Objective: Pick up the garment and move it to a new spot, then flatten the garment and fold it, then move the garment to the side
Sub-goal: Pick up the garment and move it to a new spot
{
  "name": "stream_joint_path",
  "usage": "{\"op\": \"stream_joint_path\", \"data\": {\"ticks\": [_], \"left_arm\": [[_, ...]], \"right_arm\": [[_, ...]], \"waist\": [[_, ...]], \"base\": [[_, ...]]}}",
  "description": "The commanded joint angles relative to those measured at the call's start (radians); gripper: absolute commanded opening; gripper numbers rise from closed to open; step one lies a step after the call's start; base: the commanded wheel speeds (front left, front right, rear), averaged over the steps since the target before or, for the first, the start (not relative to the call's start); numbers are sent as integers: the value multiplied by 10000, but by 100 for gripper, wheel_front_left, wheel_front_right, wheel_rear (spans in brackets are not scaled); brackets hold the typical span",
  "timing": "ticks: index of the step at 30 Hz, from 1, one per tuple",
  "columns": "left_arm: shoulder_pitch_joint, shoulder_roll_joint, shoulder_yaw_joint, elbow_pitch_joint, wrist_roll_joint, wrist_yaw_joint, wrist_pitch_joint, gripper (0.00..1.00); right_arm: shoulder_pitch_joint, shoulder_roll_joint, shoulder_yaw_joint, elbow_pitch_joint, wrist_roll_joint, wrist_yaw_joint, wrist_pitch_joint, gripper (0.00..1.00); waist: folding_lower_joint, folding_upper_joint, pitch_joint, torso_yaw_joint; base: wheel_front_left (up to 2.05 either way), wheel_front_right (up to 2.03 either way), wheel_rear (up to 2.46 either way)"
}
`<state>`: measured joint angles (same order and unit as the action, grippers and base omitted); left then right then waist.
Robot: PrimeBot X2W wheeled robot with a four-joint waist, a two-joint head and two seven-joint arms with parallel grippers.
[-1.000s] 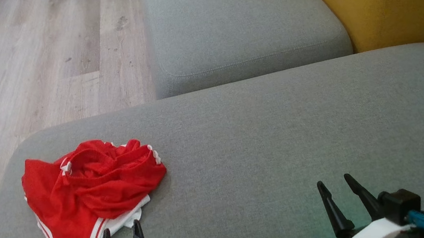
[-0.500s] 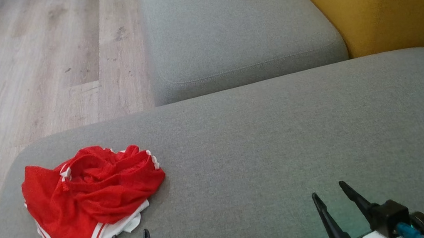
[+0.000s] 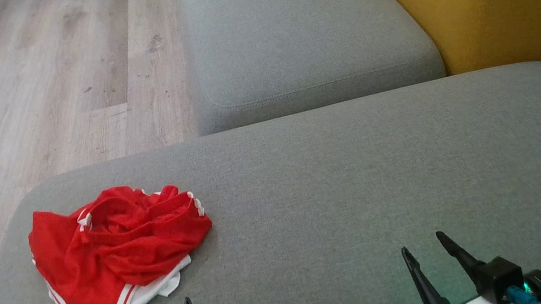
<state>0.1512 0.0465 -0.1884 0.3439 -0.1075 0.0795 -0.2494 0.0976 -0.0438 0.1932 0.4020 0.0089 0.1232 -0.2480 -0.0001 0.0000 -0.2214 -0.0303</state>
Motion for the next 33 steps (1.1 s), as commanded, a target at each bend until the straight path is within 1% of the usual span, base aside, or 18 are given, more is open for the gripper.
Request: {"op": "stream_joint_path", "data": {"ticks": [1, 5, 8, 12, 18, 22, 26, 33], "left_arm": [[-462, 37, 377, -266, -14, 42, -124, 100], [-529, 37, 355, -219, -13, 58, -124, 100], [-613, 37, 388, -239, 21, 79, -124, 100], [-721, 37, 492, -287, 129, 67, -124, 100], [-720, 49, 913, -544, 354, 76, -124, 100], [-660, 97, 1254, -776, 442, 77, -124, 100], [-664, 93, 1627, -1152, 460, 137, -124, 100], [-1016, 114, 1970, -1980, 691, 123, -124, 100]], "right_arm": [[-362, -64, 197, -270, 61, 75, -137, 100], [-322, -64, 124, -249, 115, 75, -137, 100], [-255, -64, 84, -257, 184, 75, -137, 100], [-195, -64, 105, -294, 311, 75, -137, 100], [-204, -64, 200, -344, 602, 75, -137, 100], [-399, -64, 238, -386, 756, 75, -138, 100], [-769, -64, 365, -345, 761, 75, -138, 100], [-1162, -64, 448, -159, 675, 75, -138, 100]], "waist": [[1, 0, 2, 10], [1, 0, 13, 173], [1, 0, 47, 548], [1, 0, 108, 1356], [1, 0, 234, 2849], [1, 0, 480, 3647], [1, 0, 838, 4121], [1, 0, 1271, 4589]], "base": [[0, 0, 0], [0, 0, 0], [0, 0, 0], [0, 0, 0], [0, 0, 0], [0, 0, 0], [0, 0, 0], [0, 0, 0]]}}
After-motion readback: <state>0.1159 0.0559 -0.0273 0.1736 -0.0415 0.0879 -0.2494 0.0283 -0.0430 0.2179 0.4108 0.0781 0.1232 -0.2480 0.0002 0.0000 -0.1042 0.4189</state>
